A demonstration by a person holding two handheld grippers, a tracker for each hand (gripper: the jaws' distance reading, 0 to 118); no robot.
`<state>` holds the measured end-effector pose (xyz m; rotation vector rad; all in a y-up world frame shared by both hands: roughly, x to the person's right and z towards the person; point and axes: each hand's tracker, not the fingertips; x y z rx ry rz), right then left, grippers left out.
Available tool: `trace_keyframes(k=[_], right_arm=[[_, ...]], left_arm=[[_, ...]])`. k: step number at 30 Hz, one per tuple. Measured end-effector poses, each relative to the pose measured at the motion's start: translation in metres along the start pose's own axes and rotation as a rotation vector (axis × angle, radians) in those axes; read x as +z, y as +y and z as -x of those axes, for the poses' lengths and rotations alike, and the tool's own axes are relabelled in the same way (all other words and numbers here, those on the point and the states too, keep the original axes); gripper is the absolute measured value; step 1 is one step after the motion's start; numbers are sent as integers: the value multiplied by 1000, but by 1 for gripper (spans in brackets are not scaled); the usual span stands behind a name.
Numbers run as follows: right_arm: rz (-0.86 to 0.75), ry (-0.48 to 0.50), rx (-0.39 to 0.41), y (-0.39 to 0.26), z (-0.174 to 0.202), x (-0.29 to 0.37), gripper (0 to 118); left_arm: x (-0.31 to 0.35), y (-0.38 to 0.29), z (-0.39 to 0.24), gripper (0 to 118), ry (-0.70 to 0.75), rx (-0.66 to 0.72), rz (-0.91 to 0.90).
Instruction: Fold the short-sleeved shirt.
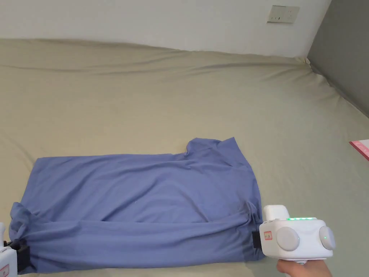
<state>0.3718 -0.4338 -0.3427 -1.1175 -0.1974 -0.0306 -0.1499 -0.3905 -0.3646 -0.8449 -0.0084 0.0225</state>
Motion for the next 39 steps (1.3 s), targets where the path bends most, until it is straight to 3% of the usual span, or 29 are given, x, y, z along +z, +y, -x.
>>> trace_keyframes(k=[6, 10, 15, 23, 29, 30, 31, 32, 33, 34, 35, 39], right_arm=[[-64, 64, -69, -7, -14, 55, 8], [-73, 71, -56, -21, -7, 111, 8], [-7, 93, -74, -58, -16, 133, 8], [120, 68, -87, -115, -10, 81, 8], [125, 43, -104, -122, -6, 66, 12], [130, 2, -93, -118, -5, 68, 26], [131, -82, -48, -113, -2, 74, 47], [111, -158, -4, -109, -2, 78, 75], [70, -201, 21, -104, -4, 85, 103], [10, -193, 16, -97, -7, 97, 110], [-46, -168, -5, -87, -8, 111, 109], [-295, -131, -8, -44, -11, 175, 109]], left_arm=[[31, 9, 5, 7, -25, -30, -64], [55, 7, 17, 7, -38, -41, -66], [60, -25, 40, 7, -31, -81, 18], [24, -90, 50, 7, -6, -108, 207], [16, -85, 54, 7, -20, -61, 243], [16, -84, 52, 11, -16, -67, 245], [18, -82, 50, 22, 5, -88, 240], [21, -79, 49, 43, 43, -110, 223], [25, -73, 48, 78, 73, -134, 199], [36, -67, 46, 101, 49, -130, 158], [46, -59, 45, 110, -4, -115, 89], [100, -8, 31, 110, -34, -73, -167]])
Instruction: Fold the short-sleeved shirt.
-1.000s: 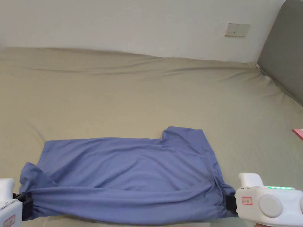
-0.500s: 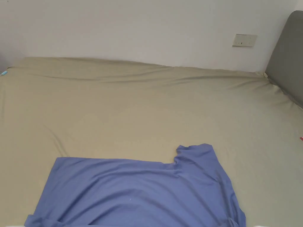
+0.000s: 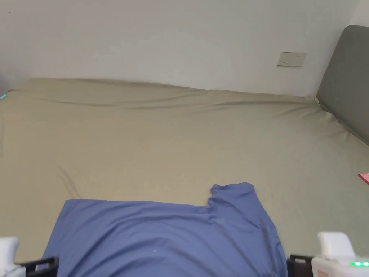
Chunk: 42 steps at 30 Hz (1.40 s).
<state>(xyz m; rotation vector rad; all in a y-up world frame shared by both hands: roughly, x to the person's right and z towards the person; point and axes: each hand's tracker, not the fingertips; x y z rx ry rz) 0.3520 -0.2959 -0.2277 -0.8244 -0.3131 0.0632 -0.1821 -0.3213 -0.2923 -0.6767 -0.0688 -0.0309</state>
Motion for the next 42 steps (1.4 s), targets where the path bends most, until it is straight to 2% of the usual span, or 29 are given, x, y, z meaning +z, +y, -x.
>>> trace_keyframes(k=[4, 6, 8, 9, 10, 11, 12, 13, 14, 17, 20, 23, 28, 33, 35, 37, 38, 39, 40, 41, 42], right_arm=[[-295, 25, 52, 50, 13, 62, 109], [-437, 35, 80, 68, 26, 94, 109], [-521, 38, 96, 79, 47, 126, 102], [-557, 22, 91, 83, 54, 137, 83], [-589, 18, 89, 86, 61, 146, 59], [-616, 28, 90, 88, 66, 152, 33], [-635, 49, 89, 89, 77, 160, 11], [-649, 60, 91, 90, 83, 162, 9], [-661, 64, 91, 90, 89, 164, 6], [-694, 75, 132, 90, 101, 160, 2], [-721, 45, 188, 86, 120, 157, 0], [-704, 72, 193, 87, 130, 149, 0], [-648, 96, 199, 90, 135, 123, 0], [-569, 107, 201, 87, 133, 89, 0], [-534, 106, 198, 85, 131, 74, 0], [-503, 106, 192, 84, 127, 54, 0], [-476, 96, 193, 83, 125, 43, 0], [-438, 77, 198, 82, 122, 33, 0], [-420, 73, 197, 81, 117, 24, 0], [-413, 75, 191, 81, 113, 17, 0], [-401, 69, 185, 80, 109, 12, 0]], left_arm=[[45, 58, -23, 110, 18, -11, -252], [69, 81, -35, 110, -36, 3, -349], [91, 96, -50, 107, -36, -3, -436], [99, 103, -58, 100, -32, -17, -478], [106, 108, -66, 86, -32, -20, -501], [111, 112, -71, 62, -47, -18, -521], [116, 115, -76, 27, -70, -16, -538], [117, 118, -81, 11, -88, -5, -539], [117, 120, -86, 10, -86, -5, -532], [112, 121, -96, 9, -79, -32, -540], [107, 118, -108, 3, -20, -119, -576], [102, 115, -122, 3, 22, -232, -600], [78, 116, -128, 3, 8, -231, -570], [18, 105, -119, 1, -45, -242, -379], [-18, 92, -114, 1, -14, -276, -295], [-61, 79, -100, 1, -9, -252, -180], [-83, 74, -88, 4, -17, -207, -123], [-104, 71, -80, 21, -4, -168, -59], [-124, 69, -68, 50, -17, -139, 2], [-145, 68, -56, 86, -26, -94, 70], [-167, 68, -44, 112, 13, -59, 126]])
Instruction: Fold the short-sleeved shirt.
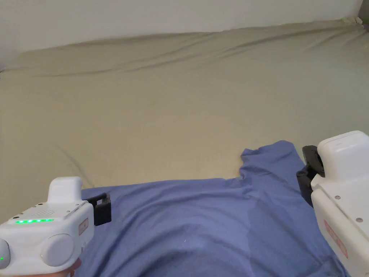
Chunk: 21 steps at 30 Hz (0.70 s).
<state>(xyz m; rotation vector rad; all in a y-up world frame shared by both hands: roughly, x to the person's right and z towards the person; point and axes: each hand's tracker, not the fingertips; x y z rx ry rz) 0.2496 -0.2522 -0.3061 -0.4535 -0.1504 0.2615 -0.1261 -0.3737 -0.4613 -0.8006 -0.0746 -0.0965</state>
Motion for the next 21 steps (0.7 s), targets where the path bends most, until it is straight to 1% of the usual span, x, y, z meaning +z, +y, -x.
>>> trace_keyframes(k=[1, 2, 3, 4, 8, 9, 11, 12, 13, 14, 15, 16, 17, 18, 19, 20, 21], right_arm=[[10, -5, -3, -3, -4, -4, 0], [17, -13, -8, -6, -10, -9, 0], [27, -21, -14, -9, -14, -13, 0], [36, -25, -20, -10, -18, -17, 0], [59, -47, -26, -15, -30, -30, 0], [65, -53, -23, -16, -32, -32, 0], [74, -58, -22, -17, -33, -33, 0], [77, -61, -23, -17, -34, -34, 0], [81, -62, -23, -17, -35, -35, 0], [85, -64, -21, -17, -33, -35, 0], [88, -64, -20, -17, -33, -36, 0], [90, -64, -19, -17, -33, -37, 0], [91, -63, -17, -17, -33, -38, 0], [92, -61, -14, -16, -32, -38, 0], [94, -57, -10, -15, -32, -39, 0], [95, -57, -6, -14, -32, -39, 0], [94, -57, -2, -13, -34, -40, 0]], left_arm=[[-18, 4, 10, 114, -4, 34, 27], [-33, 7, 18, 114, 8, 37, 31], [-46, 10, 26, 114, 27, 53, 4], [-60, 13, 31, 114, 66, 47, 10], [-114, 27, 47, 114, 68, 35, 50], [-121, 28, 49, 113, 103, 36, 88], [-135, 27, 53, 113, 91, 46, 94], [-140, 25, 53, 110, 108, 47, 114], [-137, 22, 48, 103, 106, 48, 130], [-138, 18, 47, 90, 84, 56, 147], [-134, 15, 45, 80, -16, 106, 125], [-130, 16, 42, 73, 4, 145, 89], [-122, 18, 40, 59, 38, 100, 112], [-117, 19, 33, 22, -16, 67, 106], [-112, 21, 25, 0, -21, -2, 82], [-108, 20, 13, 0, -19, -57, 97], [-103, 24, 13, 0, 25, -101, 92]])
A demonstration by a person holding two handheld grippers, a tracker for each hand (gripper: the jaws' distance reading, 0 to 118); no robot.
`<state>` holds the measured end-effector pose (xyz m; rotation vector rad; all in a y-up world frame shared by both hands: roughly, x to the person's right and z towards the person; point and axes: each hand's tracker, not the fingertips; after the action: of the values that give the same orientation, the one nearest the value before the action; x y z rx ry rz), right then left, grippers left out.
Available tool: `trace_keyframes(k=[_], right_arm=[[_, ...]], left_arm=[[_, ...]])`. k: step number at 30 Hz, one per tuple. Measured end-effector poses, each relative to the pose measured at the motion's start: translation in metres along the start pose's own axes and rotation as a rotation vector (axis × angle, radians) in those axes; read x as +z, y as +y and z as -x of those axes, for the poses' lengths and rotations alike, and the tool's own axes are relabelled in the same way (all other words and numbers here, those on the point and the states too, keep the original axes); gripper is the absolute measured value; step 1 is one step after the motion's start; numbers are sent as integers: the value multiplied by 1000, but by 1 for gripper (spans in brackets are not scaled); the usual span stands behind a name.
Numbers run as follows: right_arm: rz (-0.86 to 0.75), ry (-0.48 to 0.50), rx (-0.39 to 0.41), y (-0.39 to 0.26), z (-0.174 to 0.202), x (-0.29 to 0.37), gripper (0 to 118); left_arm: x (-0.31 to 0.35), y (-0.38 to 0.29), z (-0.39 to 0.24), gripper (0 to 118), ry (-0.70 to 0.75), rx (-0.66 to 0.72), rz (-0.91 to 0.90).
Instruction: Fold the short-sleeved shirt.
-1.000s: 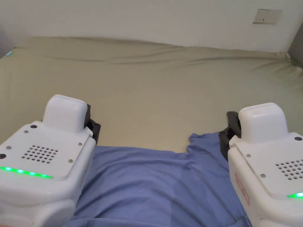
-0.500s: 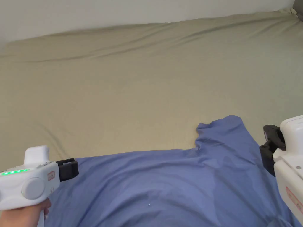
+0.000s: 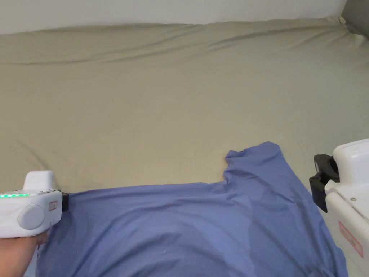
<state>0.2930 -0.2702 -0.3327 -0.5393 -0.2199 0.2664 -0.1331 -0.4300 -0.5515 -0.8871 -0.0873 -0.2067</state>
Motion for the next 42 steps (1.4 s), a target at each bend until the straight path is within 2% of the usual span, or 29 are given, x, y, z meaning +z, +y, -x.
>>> trace_keyframes(k=[8, 9, 10, 11, 15, 18, 23, 25, 26, 27, 28, 29, 30, 32, 36, 37, 40, 41, 42], right_arm=[[80, 24, -62, 4, -34, -41, 2], [120, 31, -74, 3, -36, -52, 22], [156, 38, -90, 1, -39, -65, 49], [201, 46, -92, -2, -41, -81, 85], [424, 94, -119, -33, -44, -153, 118], [560, 55, -144, -60, -44, -200, 108], [661, 44, -150, -95, -35, -239, 108], [626, 58, -222, -96, -39, -235, 107], [625, 75, -239, -94, -40, -232, 97], [600, 157, -277, -91, -41, -226, 62], [572, 217, -306, -87, -40, -220, 37], [555, 197, -241, -83, -35, -212, 3], [551, 174, -152, -79, -31, -209, 0], [538, 155, -98, -70, -31, -204, 0], [493, 198, -239, -47, -58, -189, 0], [480, 211, -247, -56, -72, -191, 0], [445, 220, -206, -47, -89, -166, 0], [435, 221, -193, -30, -74, -125, 0], [428, 226, -192, -26, -74, -108, 0]], left_arm=[[91, 7, -4, 0, -15, 12, -237], [103, 8, -5, 0, -13, 1, -258], [116, 8, -7, 0, -8, -22, -275], [127, 8, -9, 0, 3, -38, -292], [152, 2, -10, 0, 18, -66, -324], [157, -5, -10, 0, 15, -69, -333], [154, -14, -9, 0, 17, -75, -312], [147, -18, -8, 0, 24, -69, -300], [146, -19, -7, 0, 24, -63, -294], [144, -20, -5, 0, 23, -58, -288], [141, -22, -4, 0, 25, -53, -283], [138, -23, -3, 0, 29, -49, -276], [137, -22, -1, 0, 31, -45, -271], [137, -23, 0, 0, 35, -35, -265], [152, -22, 6, 0, 31, -8, -271], [158, -22, 7, 0, 32, -9, -274], [177, -24, 12, 0, 37, -21, -289], [183, -25, 14, 0, 38, -22, -290], [190, -26, 17, 0, 42, -22, -294]])
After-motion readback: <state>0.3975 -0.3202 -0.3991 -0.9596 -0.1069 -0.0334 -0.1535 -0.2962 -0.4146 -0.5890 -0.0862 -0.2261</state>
